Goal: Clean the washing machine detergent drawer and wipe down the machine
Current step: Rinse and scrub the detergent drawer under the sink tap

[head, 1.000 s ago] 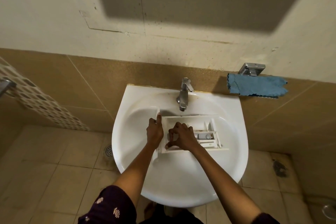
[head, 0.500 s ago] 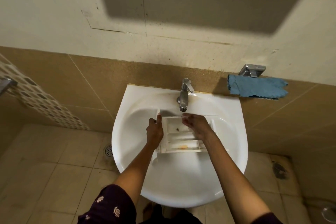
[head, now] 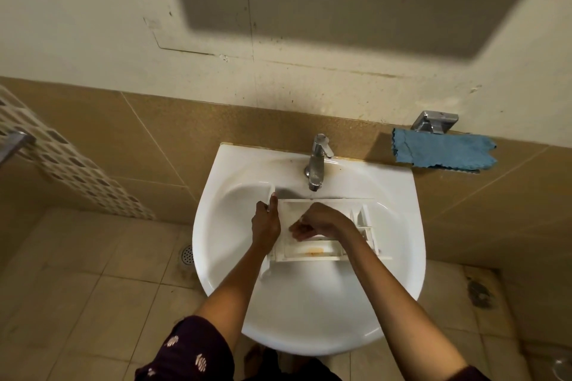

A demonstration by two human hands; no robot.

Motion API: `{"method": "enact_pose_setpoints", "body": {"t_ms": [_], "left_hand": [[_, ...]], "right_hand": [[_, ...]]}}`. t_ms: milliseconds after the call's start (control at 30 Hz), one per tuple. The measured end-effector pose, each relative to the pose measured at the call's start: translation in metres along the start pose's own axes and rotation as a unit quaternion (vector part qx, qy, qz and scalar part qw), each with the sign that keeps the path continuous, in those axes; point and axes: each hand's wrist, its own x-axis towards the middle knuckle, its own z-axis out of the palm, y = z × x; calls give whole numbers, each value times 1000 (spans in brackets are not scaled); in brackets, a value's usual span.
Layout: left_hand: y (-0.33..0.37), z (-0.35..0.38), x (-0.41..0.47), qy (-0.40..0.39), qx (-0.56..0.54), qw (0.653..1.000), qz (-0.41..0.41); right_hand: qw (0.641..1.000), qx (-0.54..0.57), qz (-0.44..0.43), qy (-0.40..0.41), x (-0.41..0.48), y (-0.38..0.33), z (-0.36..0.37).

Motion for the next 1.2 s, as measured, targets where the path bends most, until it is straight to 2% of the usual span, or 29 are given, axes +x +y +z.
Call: {"method": "enact_pose_setpoints", "body": {"t_ms": [67,133,233,333,433,567,633,700,767,800,867,933,967,1033,1067,1133,1200], "left_hand": [[-1,1,1,-4,0,1000,-6],[-3,2,2,-3,4,1000,-8],[-4,2,2,4,2,1000,-14],[-2,2,2,5,4,1000,-18],[-2,2,1,4,8,1000,-18],[-2,2,1,1,9,1000,-15],[-2,2,1,1,8,1000,-12],[-2,1,2,0,7,1000,-11],[-3,1,2,1,7,1000,-9],[-4,1,2,1,6,1000,-8],[-4,1,2,1,4,1000,-7],[-4,1,2,-1,4,1000,-7],[-3,2,2,-2,5,1000,-6],[-2,2,1,-2,5,1000,-4],[-2,2,1,-1,3,1000,-3],[-3,1,1,1,0,1000,0],[-3,1,1,4,-3,1000,0]], "right_hand": [[986,-156,-18,59,5,4,6],[967,-237,-53,80,7,9,11],[911,-369,-135,123,2,22,24],[876,-413,-193,158,-2,37,30],[856,-440,-228,150,-2,44,27],[836,-491,-199,141,-1,47,15],[863,-453,-181,132,-2,42,3],[918,-317,-179,158,-3,31,-11],[957,-64,-184,213,-2,20,-24],[959,102,-168,202,1,15,-29],[908,385,-126,110,5,6,-35],[855,507,-90,57,6,-1,-37],[842,532,-83,47,7,-4,-37],[842,532,-76,44,9,-8,-35],[863,496,-78,46,10,-8,-32],[944,316,-79,52,8,-9,-25],[985,145,-72,58,9,-8,-16]]}}
